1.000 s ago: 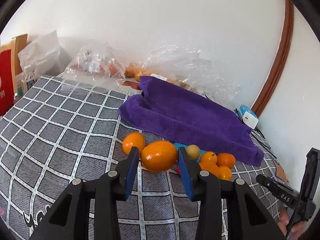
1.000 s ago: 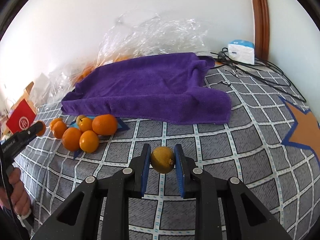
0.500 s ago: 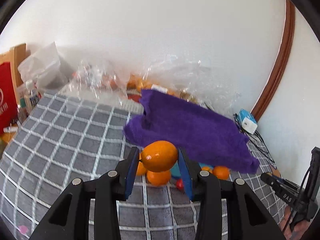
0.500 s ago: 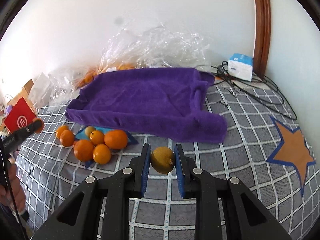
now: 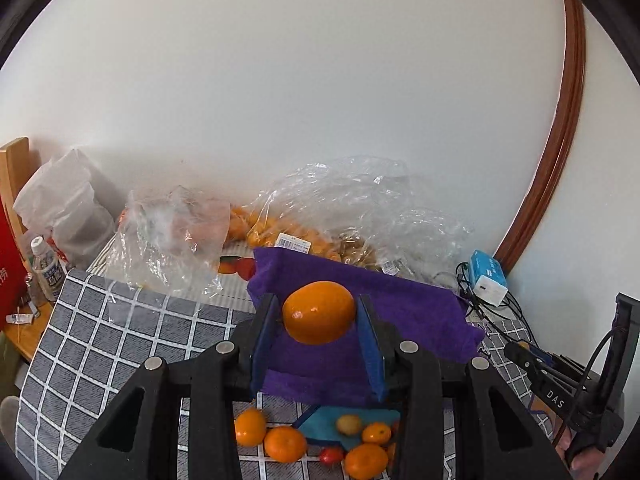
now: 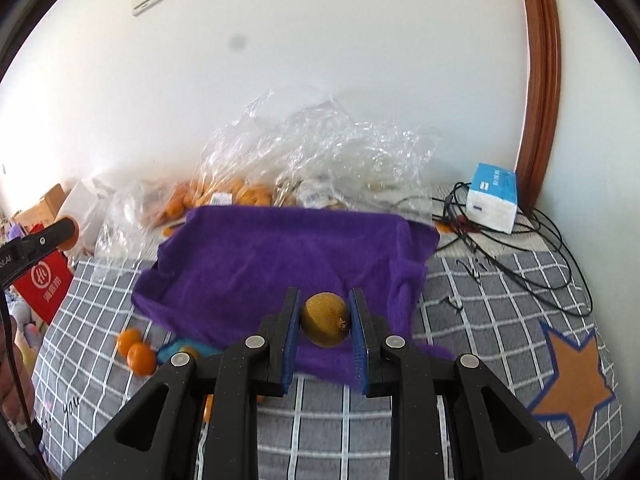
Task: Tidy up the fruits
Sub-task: 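Carry both held fruits over the purple towel with both tools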
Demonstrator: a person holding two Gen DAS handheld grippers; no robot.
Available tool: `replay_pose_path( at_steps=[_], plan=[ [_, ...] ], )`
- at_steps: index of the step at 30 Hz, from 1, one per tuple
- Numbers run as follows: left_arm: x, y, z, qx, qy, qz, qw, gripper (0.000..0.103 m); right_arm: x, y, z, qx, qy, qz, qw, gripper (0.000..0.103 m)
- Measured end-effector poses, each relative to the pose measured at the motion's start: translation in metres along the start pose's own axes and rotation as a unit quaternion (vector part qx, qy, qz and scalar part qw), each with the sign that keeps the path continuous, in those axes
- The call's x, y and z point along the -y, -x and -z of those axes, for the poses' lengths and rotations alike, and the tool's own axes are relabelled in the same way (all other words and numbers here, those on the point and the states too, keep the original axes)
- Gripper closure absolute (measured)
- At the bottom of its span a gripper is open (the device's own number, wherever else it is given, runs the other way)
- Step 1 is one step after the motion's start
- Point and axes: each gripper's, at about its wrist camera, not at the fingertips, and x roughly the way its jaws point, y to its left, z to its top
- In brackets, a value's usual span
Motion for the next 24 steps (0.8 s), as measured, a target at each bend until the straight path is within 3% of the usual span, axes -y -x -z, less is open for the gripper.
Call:
replay_pose_path(
  at_steps=[12, 24],
  plan=[
    [0.017, -0.07, -0.029, -0.024, -0.003, -0.001, 0.9997, 0.065, 0.019, -0.057, -0.045, 0.011, -0.01, 0.012, 1.0, 0.079],
    [0.024, -0.15, -0.016, -0.076, -0.016, -0.012, 0.9969, 0.065, 0.042, -0.12, -0.038, -0.025, -0.03, 0.022, 0.999, 0.079]
  ],
)
